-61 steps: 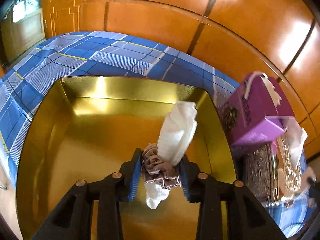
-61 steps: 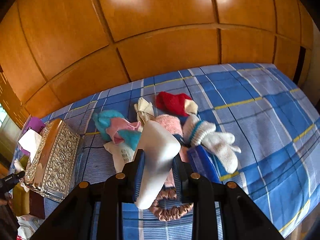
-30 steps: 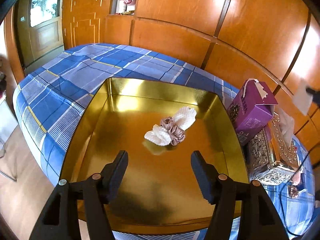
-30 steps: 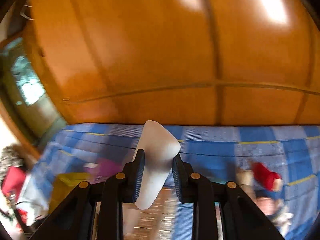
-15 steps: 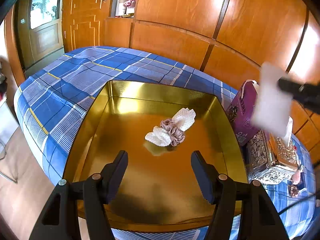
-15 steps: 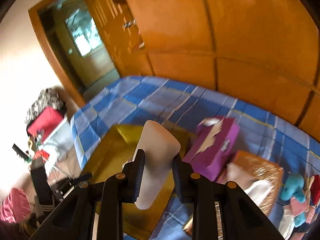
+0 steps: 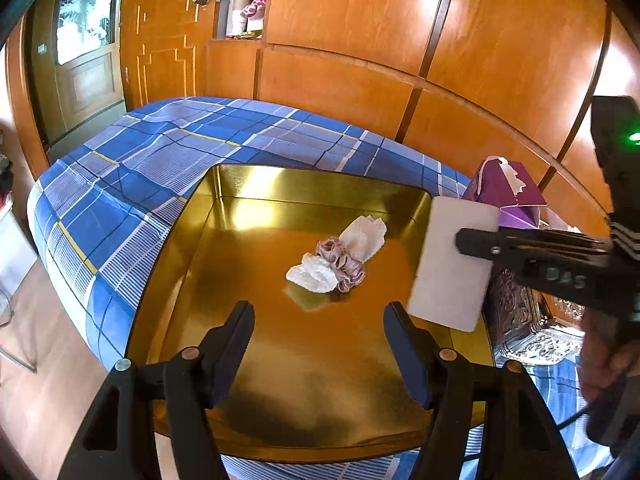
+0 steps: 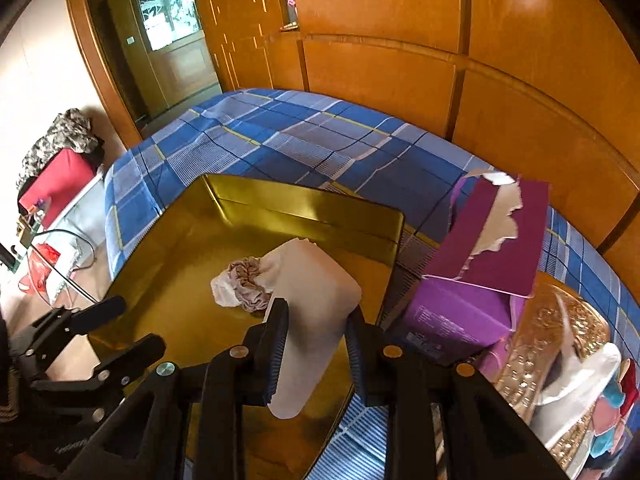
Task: Organize soft objects
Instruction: 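Carry the white towel to the gold tray and release with the right gripper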
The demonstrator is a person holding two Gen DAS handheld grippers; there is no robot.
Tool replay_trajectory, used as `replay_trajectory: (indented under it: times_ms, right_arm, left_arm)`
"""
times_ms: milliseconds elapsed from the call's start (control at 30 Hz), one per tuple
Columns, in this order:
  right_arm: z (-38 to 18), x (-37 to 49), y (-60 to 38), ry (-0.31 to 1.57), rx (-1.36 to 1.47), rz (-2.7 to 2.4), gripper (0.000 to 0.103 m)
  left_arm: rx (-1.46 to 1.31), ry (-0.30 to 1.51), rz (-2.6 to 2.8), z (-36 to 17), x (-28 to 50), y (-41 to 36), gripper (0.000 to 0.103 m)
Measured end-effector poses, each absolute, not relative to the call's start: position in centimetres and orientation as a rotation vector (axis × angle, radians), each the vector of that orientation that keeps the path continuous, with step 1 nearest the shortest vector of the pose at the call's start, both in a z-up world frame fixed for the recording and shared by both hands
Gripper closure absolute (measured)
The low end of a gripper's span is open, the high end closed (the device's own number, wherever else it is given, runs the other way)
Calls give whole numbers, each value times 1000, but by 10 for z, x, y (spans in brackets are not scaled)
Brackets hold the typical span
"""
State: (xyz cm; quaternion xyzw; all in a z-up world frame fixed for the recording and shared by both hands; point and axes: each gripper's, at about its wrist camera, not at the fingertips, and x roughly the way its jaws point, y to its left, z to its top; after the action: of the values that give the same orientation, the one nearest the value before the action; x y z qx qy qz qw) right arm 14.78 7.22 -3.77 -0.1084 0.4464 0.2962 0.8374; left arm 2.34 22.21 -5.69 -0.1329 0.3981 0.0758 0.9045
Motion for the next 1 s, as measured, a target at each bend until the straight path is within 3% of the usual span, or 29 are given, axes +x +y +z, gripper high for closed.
replay_trajectory:
  times_ms: [100, 200, 1000]
  right_arm:
    - [-45, 153, 78, 956, -229, 616, 71]
    - [-47, 154, 79, 948, -215, 591, 58]
    - [-9, 76, -16, 720, -124, 418, 57]
  left_arm:
    - [-271, 821, 153, -57, 23, 220, 34]
    - [-266, 822, 152, -57, 23, 219, 34]
    - [-191, 768, 122, -39, 15, 194, 33]
